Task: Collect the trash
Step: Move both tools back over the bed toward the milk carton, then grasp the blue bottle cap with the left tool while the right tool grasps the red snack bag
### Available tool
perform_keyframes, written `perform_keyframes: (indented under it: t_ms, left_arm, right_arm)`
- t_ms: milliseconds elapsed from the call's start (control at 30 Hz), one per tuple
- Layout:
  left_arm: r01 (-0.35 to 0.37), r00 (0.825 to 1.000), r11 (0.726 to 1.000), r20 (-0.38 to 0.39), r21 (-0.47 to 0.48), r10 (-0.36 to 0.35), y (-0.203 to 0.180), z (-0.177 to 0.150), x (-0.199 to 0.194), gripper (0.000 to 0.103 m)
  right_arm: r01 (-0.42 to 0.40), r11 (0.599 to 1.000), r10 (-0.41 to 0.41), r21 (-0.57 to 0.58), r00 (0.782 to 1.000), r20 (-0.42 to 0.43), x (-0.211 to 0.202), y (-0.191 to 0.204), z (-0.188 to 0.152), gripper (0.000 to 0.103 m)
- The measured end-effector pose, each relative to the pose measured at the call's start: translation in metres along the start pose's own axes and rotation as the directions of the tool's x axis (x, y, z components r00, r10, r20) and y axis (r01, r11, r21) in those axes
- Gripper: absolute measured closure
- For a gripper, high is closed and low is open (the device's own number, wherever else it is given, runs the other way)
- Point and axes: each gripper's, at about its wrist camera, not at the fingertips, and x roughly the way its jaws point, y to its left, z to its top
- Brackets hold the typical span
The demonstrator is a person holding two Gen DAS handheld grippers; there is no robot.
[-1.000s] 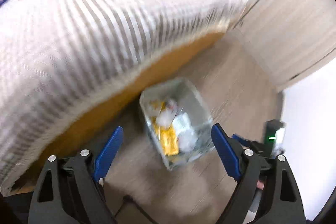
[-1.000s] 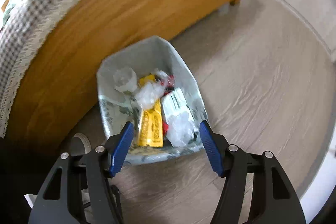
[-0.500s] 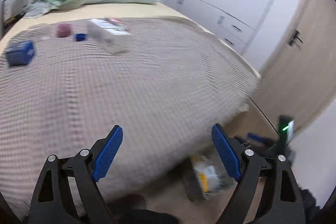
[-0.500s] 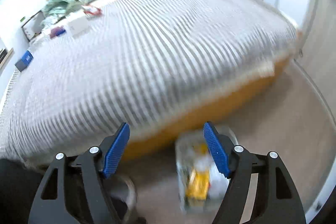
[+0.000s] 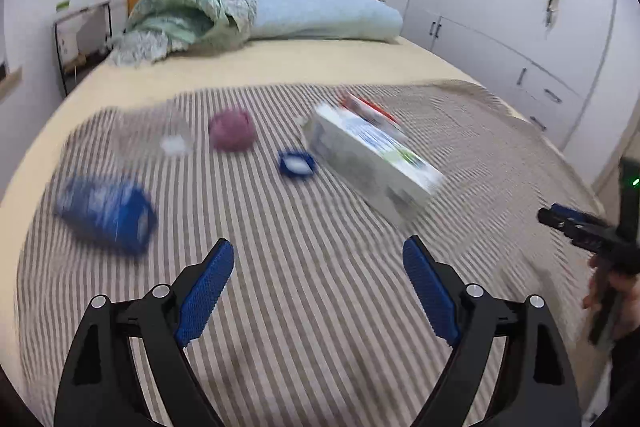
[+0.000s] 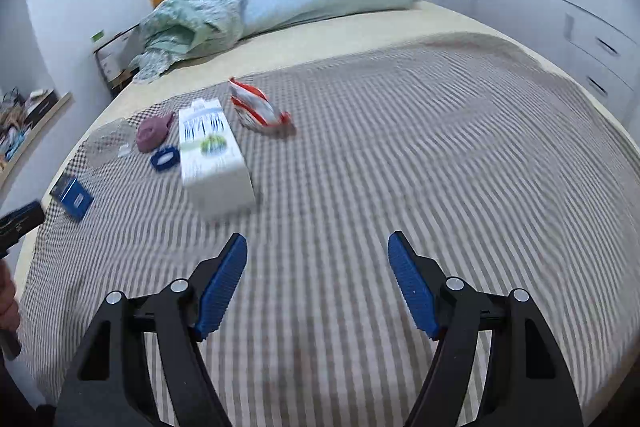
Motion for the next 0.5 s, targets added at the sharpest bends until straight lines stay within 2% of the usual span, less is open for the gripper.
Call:
perform_keyframes:
  t_ms: [33, 133, 200, 267, 367, 400, 433, 467, 500]
  left_arm:
    - [-0.005, 1.000, 1.000, -0.016, 0.021, 0.005, 0.007, 0.015, 0.025, 0.017]
    - [-0.116, 0.989, 0.985, -0.077, 0.126, 0.126, 0.009, 0.045, 0.089, 0.015]
    - [-0.094, 0.988, 0.976, -0.104, 0.197, 0.116, 0.008, 0.059, 0.131, 0.015]
    - [-0.106, 0.980, 0.969, -0.143, 0.222, 0.140, 0.008, 0.067, 0.164, 0.015]
    - [-0.129, 0.958, 0.973, -0.228, 0.194, 0.172, 0.015, 0.071, 0.208, 0.015]
    - [-0.117, 0.958, 0.977, -0.240, 0.178, 0.159, 0.014, 0.073, 0.214, 0.015]
    - [-0.104, 0.961, 0.982, -0.238, 0.157, 0.140, 0.015, 0.075, 0.221, 0.016]
    - [-0.098, 0.964, 0.985, -0.233, 0.144, 0.130, 0.015, 0.076, 0.225, 0.022]
    - [-0.090, 0.961, 0.986, -0.247, 0.138, 0.122, 0.014, 0.076, 0.231, 0.040]
  right_arm:
    - [-0.006, 0.999, 0.006, -0.037, 1.000, -0.011, 0.025, 0.006, 0.021, 0.033]
    - [-0.027, 0.996, 0.020, -0.083, 0.997, -0.078, 0.075, 0.018, 0.060, 0.033]
    - [-0.071, 0.991, 0.060, -0.116, 0.993, -0.103, 0.107, 0.025, 0.085, 0.033]
    - [-0.107, 0.984, 0.087, -0.141, 0.986, -0.141, 0.141, 0.033, 0.107, 0.033]
    - [-0.157, 0.977, 0.128, -0.144, 0.973, -0.192, 0.185, 0.049, 0.128, 0.033]
    - [-0.167, 0.975, 0.135, -0.145, 0.969, -0.207, 0.201, 0.053, 0.132, 0.034]
    - [-0.158, 0.976, 0.124, -0.151, 0.970, -0.210, 0.208, 0.055, 0.135, 0.037]
    - [-0.144, 0.978, 0.110, -0.151, 0.970, -0.215, 0.218, 0.058, 0.137, 0.047]
    - [-0.150, 0.978, 0.112, -0.143, 0.964, -0.241, 0.229, 0.059, 0.138, 0.065]
